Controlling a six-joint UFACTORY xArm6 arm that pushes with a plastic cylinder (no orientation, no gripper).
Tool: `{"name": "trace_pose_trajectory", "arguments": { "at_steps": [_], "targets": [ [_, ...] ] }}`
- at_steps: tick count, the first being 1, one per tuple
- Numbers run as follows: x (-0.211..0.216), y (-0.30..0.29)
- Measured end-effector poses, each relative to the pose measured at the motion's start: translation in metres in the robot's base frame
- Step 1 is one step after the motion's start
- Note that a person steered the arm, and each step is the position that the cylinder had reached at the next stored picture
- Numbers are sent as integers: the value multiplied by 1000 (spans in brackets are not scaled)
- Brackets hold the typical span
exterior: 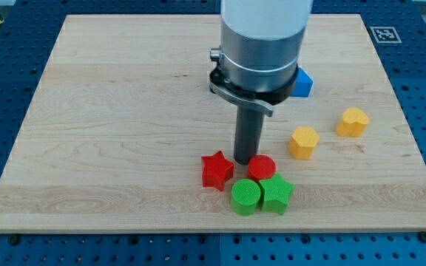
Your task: Push the red star closer to the green circle
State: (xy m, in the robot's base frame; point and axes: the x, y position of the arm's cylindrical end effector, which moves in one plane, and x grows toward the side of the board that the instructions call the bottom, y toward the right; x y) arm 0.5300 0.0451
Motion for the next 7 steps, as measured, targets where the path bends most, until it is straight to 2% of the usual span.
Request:
{"name": "trace_pose_trajectory", "arguments": {
  "at_steps": [1,2,3,4,5,7],
  "targets": [
    [6,13],
    [-9,10],
    [-48,-21],
    [-62,-72],
    [-56,-126],
    [-8,-135]
  ]
}}
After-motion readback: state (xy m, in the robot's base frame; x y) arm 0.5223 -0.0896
